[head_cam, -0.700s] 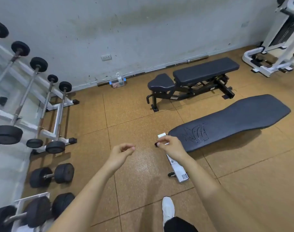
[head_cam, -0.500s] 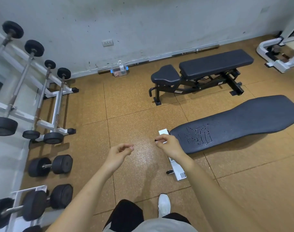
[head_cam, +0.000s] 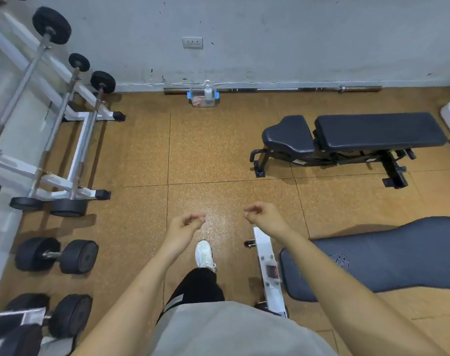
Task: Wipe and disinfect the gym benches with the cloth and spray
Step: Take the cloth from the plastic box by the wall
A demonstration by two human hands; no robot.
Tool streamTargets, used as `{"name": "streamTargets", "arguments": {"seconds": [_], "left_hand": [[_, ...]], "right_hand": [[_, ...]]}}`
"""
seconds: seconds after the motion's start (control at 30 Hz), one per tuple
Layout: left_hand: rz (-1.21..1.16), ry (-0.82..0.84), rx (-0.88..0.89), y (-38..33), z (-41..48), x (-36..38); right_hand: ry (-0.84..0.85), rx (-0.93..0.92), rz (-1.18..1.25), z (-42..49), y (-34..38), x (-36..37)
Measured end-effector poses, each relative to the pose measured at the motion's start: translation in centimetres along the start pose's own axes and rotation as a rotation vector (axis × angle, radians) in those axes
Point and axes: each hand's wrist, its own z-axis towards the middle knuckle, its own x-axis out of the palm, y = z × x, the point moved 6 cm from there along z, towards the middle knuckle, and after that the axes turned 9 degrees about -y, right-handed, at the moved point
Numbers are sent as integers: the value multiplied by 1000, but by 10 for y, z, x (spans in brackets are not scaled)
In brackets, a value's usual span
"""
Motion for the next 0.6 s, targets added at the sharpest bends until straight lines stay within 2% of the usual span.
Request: {"name": "streamTargets", "arguments": {"seconds": [0.13, 0.27, 0.4, 0.6], "left_hand": [[13, 9, 0, -49, 89, -21], [52, 30, 0, -99, 177, -28], [98, 71, -1, -146, 267, -14], [233, 187, -33, -210, 417, 20]], "right_hand": [[54, -5, -58, 80, 63, -7], [19, 6, -4, 158, 113, -20], [3, 63, 64, 247, 135, -27], [68, 111, 51, 409, 160, -48]]}}
